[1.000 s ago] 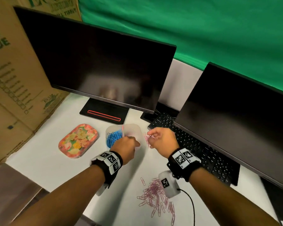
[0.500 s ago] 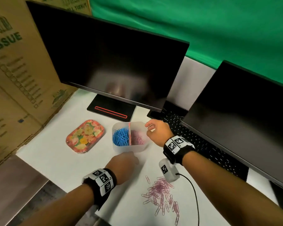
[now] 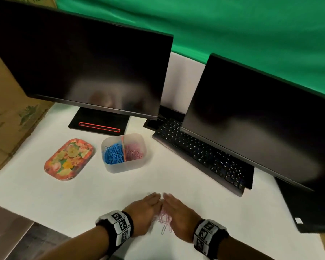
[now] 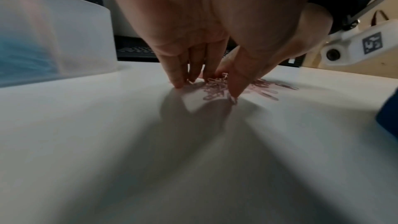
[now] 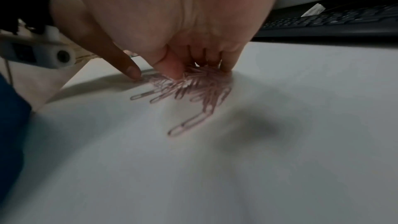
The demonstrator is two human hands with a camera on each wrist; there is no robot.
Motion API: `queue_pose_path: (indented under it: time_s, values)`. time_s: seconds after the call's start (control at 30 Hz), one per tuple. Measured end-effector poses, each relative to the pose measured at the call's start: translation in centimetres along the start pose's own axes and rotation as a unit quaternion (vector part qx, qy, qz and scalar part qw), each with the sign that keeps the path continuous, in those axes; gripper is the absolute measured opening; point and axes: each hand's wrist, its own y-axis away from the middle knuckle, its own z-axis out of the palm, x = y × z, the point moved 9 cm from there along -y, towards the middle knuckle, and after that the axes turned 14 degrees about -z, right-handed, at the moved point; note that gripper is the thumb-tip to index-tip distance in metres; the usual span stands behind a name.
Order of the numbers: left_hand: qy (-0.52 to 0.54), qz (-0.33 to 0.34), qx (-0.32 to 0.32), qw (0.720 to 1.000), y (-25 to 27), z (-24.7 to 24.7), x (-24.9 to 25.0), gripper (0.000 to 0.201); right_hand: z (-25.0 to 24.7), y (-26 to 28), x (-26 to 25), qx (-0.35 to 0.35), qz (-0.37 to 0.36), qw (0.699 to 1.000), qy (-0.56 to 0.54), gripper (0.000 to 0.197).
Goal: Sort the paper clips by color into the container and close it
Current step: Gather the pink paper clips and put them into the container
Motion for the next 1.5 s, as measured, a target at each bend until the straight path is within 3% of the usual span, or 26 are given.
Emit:
queue_pose_path:
  time_s: [0.13, 0.2, 0.33, 0.4, 0.57, 0.67, 0.73, 0.83, 0.9, 0.93, 1.1, 1.23, 1.5]
  values:
    - [0.045, 0.011, 0.022, 0.999, 1.0, -1.1, 0.9, 0.064, -2.0, 2.8, -0.2, 0.091, 0.016, 0.996, -0.017, 0.059]
    - [0.045, -0.032, 0.023, 0.998, 1.1, -1.6, 0.1, 0.068, -1.7, 4.8, 1.6, 0.075, 0.073, 0.994, -0.04, 0.067]
    - [0.017, -0.163, 0.017, 0.986, 1.0, -1.9, -2.5, 0.12, 1.4, 8.9, 4.1, 0.031, 0.181, 0.978, -0.095, 0.089]
    - [0.028, -0.196, 0.014, 0.98, 0.5, -1.8, -3.1, 0.127, 2.7, 9.6, 4.6, 0.049, 0.214, 0.965, -0.14, 0.086]
    - [0.121, -0.175, -0.021, 0.977, -1.2, -1.0, -1.5, 0.088, 1.4, 6.2, 3.5, 0.143, 0.211, 0.95, -0.181, 0.054]
    - [0.14, -0.158, -0.02, 0.977, -1.4, -1.0, -0.5, 0.069, 0.6, 3.6, 2.4, 0.143, 0.205, 0.95, -0.189, 0.046]
    - [0.14, -0.144, -0.023, 0.979, -1.3, -0.9, 0.3, 0.077, -0.2, 2.7, 1.5, 0.14, 0.183, 0.953, -0.197, 0.051]
    - [0.121, -0.152, -0.014, 0.981, -1.0, -0.7, 1.1, 0.1, -0.9, 2.6, 0.5, 0.094, 0.145, 0.968, -0.184, 0.082]
    - [0.103, -0.167, -0.008, 0.981, -1.2, -0.4, 1.4, 0.098, -0.6, 2.4, 0.5, 0.045, 0.139, 0.979, -0.143, 0.1]
    - [0.103, -0.174, -0.005, 0.979, -1.3, -0.5, 1.5, 0.092, -0.4, 2.1, 0.7, 0.036, 0.138, 0.982, -0.125, 0.099]
    - [0.112, -0.182, 0.009, 0.977, -1.8, -1.7, 1.2, 0.046, -0.9, 0.4, 1.6, 0.055, 0.141, 0.983, -0.099, 0.053]
    - [0.124, -0.185, 0.018, 0.975, -2.0, -2.5, 0.7, 0.02, -1.6, -0.3, 1.9, 0.075, 0.131, 0.985, -0.081, 0.031]
    - [0.203, -0.203, 0.064, 0.956, -2.3, -3.3, -0.7, 0.012, -2.4, -0.7, 2.5, 0.085, 0.129, 0.986, -0.07, 0.023]
